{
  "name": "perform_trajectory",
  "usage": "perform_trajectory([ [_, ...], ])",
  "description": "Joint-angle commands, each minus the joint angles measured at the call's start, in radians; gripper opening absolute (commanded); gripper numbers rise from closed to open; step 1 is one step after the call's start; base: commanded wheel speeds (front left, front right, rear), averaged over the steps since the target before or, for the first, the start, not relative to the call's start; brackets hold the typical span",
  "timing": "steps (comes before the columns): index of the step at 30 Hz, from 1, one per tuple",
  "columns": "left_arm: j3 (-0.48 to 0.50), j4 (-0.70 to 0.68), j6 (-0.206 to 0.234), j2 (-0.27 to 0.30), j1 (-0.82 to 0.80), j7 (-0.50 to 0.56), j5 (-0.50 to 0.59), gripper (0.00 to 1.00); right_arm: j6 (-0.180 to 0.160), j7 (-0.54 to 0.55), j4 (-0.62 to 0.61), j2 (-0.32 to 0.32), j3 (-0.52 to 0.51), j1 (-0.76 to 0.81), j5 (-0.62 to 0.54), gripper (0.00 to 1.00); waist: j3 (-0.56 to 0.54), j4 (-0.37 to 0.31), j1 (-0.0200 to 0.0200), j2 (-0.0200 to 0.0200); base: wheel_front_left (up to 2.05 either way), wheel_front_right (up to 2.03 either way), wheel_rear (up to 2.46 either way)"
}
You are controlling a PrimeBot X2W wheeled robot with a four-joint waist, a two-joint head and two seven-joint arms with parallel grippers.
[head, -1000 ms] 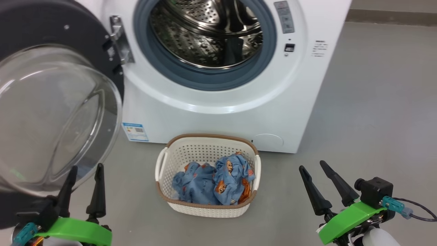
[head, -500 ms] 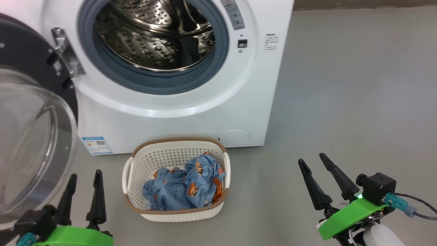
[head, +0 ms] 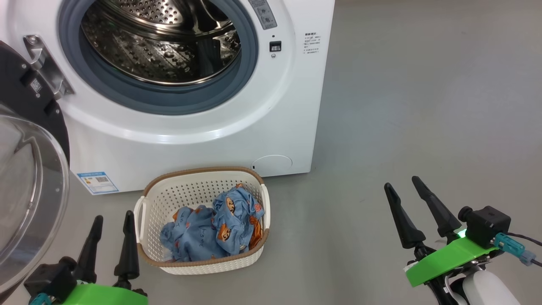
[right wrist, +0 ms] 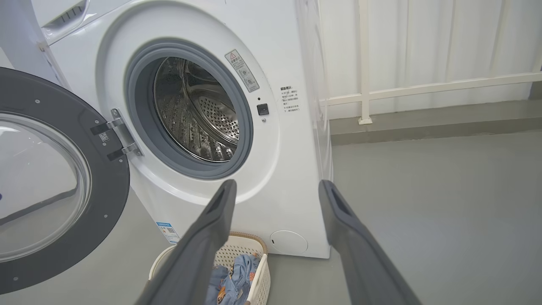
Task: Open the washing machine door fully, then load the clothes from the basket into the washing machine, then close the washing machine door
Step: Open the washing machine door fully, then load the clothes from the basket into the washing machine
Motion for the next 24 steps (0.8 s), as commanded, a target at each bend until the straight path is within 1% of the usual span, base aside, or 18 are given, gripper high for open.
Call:
perform_trajectory([
  [1,0.039,-0.029,-0.011,0.013,-0.004,-0.008,0.008,1.0,0.006,-0.012,-0.03,-0.012,0.008,-0.002,-0.014,1.0,0.001,0.003,0.0,-0.0001,0.0,0.0,0.0],
  [10,0.052,-0.027,-0.026,0.012,-0.007,-0.008,0.037,1.0,0.006,-0.012,-0.036,-0.005,-0.02,-0.004,-0.039,1.0,0.011,0.012,0.0,-0.0001,0.0,0.0,0.0],
  [24,0.071,-0.028,-0.04,0.001,-0.01,-0.008,0.093,1.0,0.006,-0.012,-0.036,-0.005,-0.026,-0.008,-0.048,1.0,0.016,0.022,0.0,-0.0001,0.0,0.0,0.0],
])
